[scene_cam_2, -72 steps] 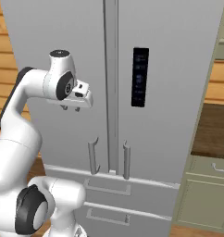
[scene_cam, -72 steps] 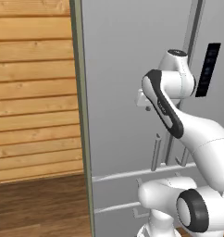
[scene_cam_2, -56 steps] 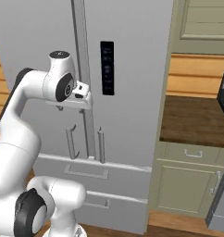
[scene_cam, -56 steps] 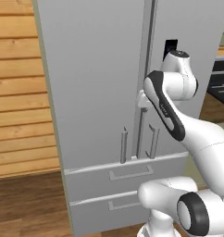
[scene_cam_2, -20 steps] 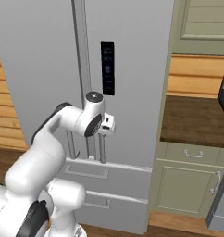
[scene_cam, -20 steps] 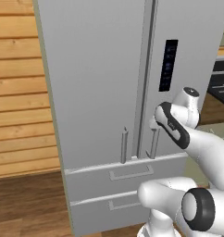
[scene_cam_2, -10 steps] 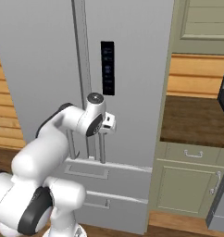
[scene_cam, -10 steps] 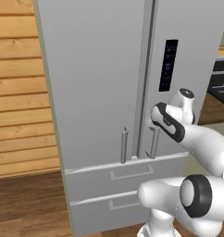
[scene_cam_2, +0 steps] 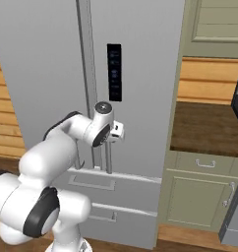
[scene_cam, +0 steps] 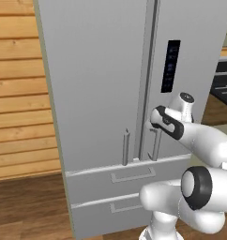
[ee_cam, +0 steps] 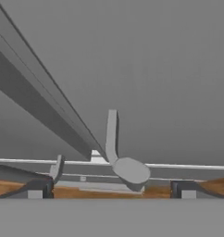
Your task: Take the strawberry from the fridge and place it on top of the pancake, located on the dining counter.
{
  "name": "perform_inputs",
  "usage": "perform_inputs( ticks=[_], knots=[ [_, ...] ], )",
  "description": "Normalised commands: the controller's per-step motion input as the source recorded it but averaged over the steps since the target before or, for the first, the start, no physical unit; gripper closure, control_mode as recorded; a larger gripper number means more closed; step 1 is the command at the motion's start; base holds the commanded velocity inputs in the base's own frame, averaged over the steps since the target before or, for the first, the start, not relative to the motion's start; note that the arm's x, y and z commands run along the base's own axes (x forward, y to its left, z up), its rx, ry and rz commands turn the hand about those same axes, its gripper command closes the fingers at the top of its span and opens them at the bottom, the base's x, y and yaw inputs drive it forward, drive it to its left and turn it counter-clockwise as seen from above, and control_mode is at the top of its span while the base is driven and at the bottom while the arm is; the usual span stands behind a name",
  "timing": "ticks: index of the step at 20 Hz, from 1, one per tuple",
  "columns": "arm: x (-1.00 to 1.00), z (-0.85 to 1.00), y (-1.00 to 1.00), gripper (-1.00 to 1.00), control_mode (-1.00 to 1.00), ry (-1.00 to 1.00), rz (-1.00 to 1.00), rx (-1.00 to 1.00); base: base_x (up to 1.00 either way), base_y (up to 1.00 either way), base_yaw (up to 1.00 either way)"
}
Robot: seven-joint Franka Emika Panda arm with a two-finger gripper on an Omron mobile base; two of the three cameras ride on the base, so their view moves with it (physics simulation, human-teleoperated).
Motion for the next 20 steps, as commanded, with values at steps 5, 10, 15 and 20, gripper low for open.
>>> perform_inputs(
  ticks=[5, 10, 15, 20],
  knots=[
    [0.22, -0.25, 0.0, -1.0, -1.0, -0.04, 0.0, 0.0, 0.0, 0.0, 0.0],
    [0.28, -0.24, 0.0, -1.0, -1.0, 0.0, 0.0, 0.0, 0.0, 0.0, 0.0],
    [0.17, 0.03, -0.18, -1.0, -1.0, 0.0, 0.0, 0.0, 0.0, 0.0, 0.0],
    [0.23, -0.11, -0.04, -1.0, -1.0, 0.0, 0.0, 0.0, 0.0, 0.0, 0.0]
  ],
)
